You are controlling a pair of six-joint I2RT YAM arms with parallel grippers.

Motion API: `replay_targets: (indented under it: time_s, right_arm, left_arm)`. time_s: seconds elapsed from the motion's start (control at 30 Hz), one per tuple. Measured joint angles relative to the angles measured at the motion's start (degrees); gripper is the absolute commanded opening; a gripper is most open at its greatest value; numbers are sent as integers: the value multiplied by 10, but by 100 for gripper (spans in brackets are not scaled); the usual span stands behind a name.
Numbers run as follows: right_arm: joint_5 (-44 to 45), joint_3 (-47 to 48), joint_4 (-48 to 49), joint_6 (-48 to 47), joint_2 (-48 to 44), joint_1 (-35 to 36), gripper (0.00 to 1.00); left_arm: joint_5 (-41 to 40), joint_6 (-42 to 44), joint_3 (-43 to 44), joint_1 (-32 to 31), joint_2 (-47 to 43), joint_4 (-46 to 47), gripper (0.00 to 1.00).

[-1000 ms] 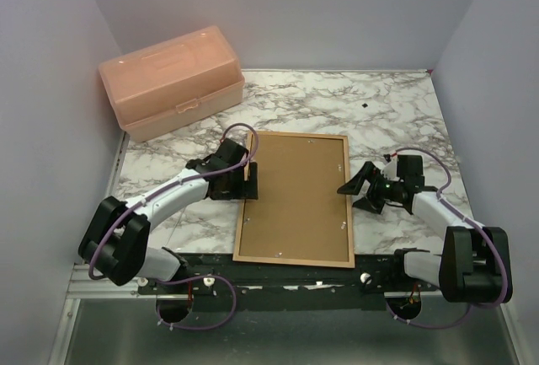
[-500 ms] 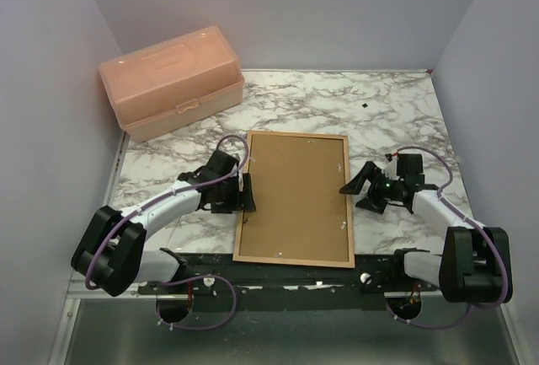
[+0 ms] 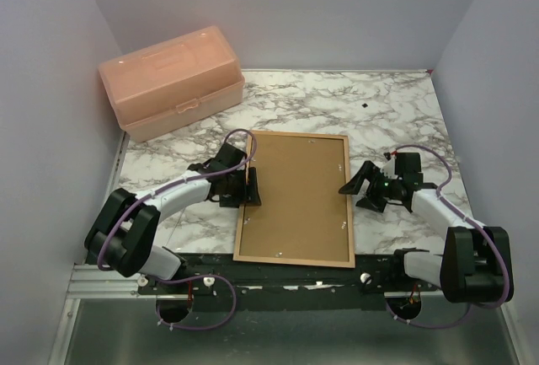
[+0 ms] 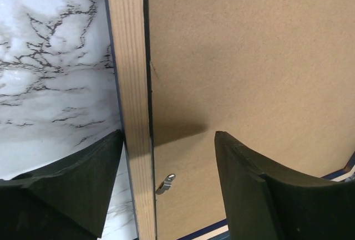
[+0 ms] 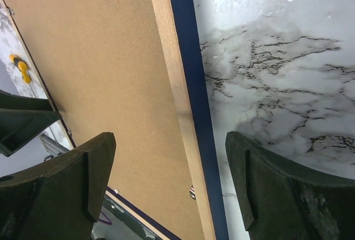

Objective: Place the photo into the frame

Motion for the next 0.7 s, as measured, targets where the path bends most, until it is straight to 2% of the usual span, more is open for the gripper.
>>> replay_targets:
  time_s: [0.17, 0.43, 0.63, 0.7]
  right_arm:
    - [14, 16, -16, -4, 2, 4, 88]
    - [68, 141, -51, -16, 15, 45, 88]
    - [113, 242, -47, -7, 96, 148, 87]
    - [126, 278, -47, -3, 134, 186, 86]
  left_arm:
    - [5, -2, 6, 7, 1, 2, 70]
    - [41, -3, 11, 79, 4, 32, 60]
    - [48, 1, 9, 109, 4, 42, 41]
    - [47, 4, 8, 109, 5, 42, 40]
